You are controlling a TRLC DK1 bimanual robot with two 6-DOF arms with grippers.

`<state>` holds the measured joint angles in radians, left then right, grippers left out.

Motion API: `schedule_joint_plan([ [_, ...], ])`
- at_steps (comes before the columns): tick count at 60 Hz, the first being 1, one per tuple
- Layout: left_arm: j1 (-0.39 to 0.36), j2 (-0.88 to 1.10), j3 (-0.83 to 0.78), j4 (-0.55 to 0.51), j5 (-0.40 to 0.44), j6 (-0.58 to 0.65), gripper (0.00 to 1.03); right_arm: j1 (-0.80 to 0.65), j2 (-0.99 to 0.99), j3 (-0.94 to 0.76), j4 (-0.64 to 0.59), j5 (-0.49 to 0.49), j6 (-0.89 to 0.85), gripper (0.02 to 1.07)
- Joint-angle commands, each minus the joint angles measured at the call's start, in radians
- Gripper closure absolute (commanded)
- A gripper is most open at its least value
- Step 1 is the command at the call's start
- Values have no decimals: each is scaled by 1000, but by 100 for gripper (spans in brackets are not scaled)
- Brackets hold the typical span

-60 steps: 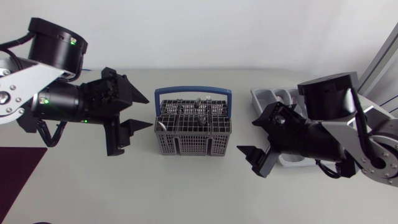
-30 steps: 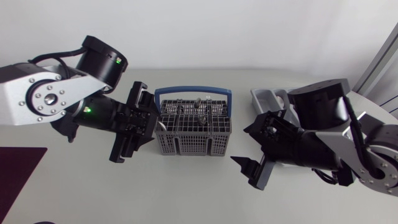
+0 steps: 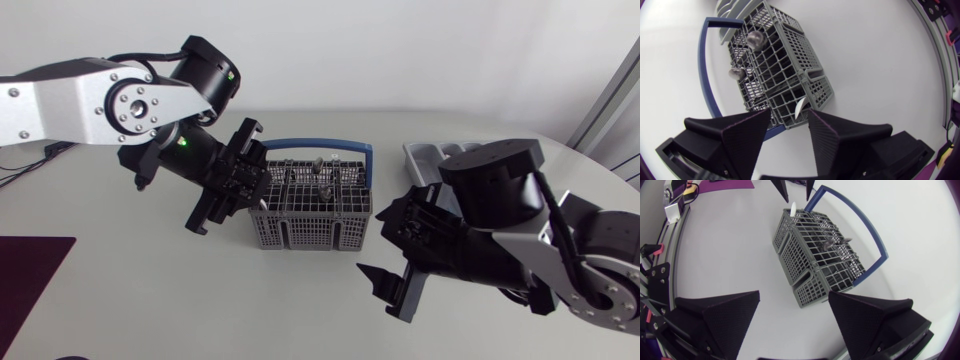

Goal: Unload the cutlery basket into the drawer organizer.

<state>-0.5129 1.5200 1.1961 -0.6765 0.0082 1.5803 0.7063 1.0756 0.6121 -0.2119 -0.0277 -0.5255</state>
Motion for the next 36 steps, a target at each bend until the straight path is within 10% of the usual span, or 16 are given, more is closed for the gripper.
schedule_joint_plan([
  [1,7,32,28,-21,-8,55,48,12,33,12,17,11,-13,8],
  [36,19,89,7,-18,-7,61,77,13,118,12,85,-23,18,8],
])
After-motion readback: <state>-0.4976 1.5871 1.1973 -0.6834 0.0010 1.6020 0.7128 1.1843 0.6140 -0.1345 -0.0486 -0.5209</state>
